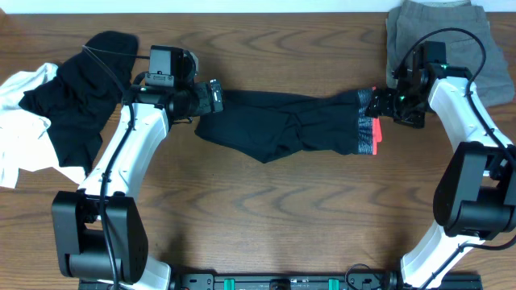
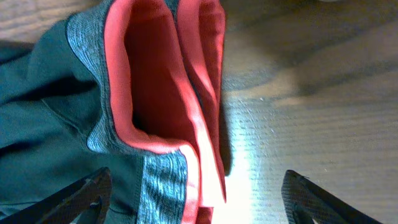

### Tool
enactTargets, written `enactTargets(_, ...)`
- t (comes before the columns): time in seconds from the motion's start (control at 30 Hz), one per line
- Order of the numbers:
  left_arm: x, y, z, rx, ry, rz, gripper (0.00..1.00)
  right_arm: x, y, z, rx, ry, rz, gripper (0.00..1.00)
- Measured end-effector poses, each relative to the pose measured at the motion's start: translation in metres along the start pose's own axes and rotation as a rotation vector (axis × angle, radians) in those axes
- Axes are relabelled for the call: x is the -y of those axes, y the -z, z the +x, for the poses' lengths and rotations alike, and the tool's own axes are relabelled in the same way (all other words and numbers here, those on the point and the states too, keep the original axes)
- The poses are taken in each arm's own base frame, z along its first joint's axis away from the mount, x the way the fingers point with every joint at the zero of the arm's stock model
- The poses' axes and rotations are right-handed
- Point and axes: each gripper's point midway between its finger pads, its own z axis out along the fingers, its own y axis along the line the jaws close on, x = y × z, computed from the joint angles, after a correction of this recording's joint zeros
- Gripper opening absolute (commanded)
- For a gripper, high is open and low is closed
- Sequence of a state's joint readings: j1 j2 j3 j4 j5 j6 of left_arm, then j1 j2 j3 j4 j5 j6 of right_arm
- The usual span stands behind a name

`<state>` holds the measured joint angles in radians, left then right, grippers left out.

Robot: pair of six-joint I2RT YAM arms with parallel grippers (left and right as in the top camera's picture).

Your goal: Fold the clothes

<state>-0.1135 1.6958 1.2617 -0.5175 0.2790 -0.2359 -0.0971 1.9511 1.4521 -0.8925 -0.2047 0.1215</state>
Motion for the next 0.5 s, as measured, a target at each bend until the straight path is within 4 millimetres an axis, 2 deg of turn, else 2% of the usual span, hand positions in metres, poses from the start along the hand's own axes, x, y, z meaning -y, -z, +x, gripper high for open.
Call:
enactTargets(0.2,-0.004,0.000,-0.001,0.005,0.000,-0.024,0.98,-0.015,-0.016,-0.002,-0.018,0.016,-0.110,0.63)
enactTargets(0.37,-0.005,0.000,0.001,-0.002,0.002,-0.030,0.98,-0.021,-0.040,0.008,-0.090,-0.001,-0.175,0.57)
enactTargets(0.5,-0.006,0.000,0.003,-0.009,0.003,-0.033,0.98,-0.023,-0.042,0.010,-0.100,-0.005,-0.193,0.56)
